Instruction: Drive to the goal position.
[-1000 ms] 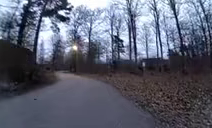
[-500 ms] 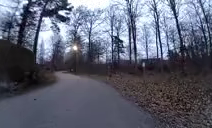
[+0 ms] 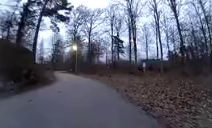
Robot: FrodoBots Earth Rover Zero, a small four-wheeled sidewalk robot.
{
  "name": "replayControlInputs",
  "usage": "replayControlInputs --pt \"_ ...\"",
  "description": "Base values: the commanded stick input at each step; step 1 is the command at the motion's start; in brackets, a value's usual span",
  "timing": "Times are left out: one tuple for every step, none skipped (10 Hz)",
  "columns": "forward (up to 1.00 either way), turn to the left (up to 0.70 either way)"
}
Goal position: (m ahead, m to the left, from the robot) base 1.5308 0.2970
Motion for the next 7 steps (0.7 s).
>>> replayControlInputs --pt "0.70 0.02" --pt "0.70 0.00" --pt "0.70 0.00" --pt "0.70 0.00" --pt "0.70 0.00" --pt "0.70 0.00" --pt "0.70 0.00"
